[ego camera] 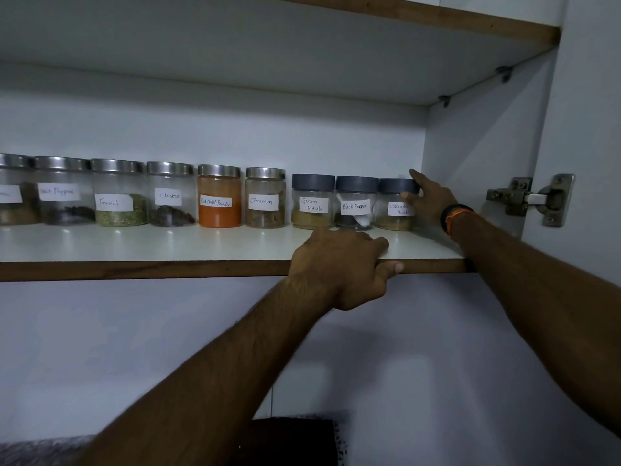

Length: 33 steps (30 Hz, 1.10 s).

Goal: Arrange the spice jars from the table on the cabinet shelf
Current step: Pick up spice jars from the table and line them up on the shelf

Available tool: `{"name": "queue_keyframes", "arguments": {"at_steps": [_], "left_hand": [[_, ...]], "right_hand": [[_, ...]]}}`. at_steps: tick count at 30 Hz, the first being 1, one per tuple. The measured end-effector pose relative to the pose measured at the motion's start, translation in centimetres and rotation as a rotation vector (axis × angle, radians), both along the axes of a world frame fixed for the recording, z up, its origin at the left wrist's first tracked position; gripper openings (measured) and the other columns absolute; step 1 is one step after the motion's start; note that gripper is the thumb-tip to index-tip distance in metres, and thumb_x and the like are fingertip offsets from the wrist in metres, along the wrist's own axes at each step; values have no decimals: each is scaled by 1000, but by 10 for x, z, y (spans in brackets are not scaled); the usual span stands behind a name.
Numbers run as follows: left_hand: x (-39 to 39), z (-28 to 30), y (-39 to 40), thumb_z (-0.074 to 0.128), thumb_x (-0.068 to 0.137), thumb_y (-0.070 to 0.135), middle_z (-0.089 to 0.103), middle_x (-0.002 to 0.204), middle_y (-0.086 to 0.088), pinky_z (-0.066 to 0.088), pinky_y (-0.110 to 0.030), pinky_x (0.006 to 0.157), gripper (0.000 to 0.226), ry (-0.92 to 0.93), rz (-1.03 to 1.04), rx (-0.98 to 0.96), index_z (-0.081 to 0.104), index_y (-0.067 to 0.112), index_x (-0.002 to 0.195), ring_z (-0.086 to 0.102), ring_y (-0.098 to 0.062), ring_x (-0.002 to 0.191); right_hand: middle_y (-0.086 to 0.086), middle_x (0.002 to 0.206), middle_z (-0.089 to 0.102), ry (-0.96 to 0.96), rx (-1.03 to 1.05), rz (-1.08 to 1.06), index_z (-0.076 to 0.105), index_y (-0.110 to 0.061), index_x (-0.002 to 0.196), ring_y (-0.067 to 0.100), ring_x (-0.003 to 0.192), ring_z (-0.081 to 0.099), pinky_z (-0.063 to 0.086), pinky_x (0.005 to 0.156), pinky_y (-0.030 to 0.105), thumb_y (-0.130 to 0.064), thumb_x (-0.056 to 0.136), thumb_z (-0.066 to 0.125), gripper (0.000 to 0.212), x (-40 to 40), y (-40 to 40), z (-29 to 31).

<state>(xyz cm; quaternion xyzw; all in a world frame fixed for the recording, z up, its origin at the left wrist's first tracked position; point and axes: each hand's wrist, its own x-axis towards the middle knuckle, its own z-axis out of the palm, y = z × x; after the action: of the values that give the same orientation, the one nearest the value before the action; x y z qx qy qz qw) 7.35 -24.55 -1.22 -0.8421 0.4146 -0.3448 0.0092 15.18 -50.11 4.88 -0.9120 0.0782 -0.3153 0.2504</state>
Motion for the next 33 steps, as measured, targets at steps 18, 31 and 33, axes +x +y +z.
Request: {"name": "queue_keyframes", "arguments": {"at_steps": [18, 31, 33], "left_hand": [[-13, 11, 0, 21, 102, 60, 50, 149, -4, 41, -50, 103, 58, 272, 77, 58, 43, 30, 146, 47, -27, 135], [-80, -3, 59, 59, 94, 42, 37, 158, -5, 25, -46, 118, 68, 308, 19, 67, 33, 20, 153, 34, -25, 143], [-96, -3, 84, 59, 96, 39, 39, 157, -2, 30, -44, 117, 60, 320, 1, 90, 42, 19, 149, 37, -23, 142]], "right_hand": [[7, 130, 63, -151, 24, 55, 64, -14, 128, 25, 121, 56, 39, 93, 26, -26, 95, 62, 35, -107, 64, -19], [7, 118, 69, -249, -213, 175, 72, -12, 116, 20, 104, 63, 51, 90, 32, -18, 95, 61, 24, -184, 155, -60], [6, 110, 71, -280, -310, 215, 74, -13, 110, 17, 96, 62, 53, 85, 33, -15, 93, 62, 21, -190, 174, -69]]}}
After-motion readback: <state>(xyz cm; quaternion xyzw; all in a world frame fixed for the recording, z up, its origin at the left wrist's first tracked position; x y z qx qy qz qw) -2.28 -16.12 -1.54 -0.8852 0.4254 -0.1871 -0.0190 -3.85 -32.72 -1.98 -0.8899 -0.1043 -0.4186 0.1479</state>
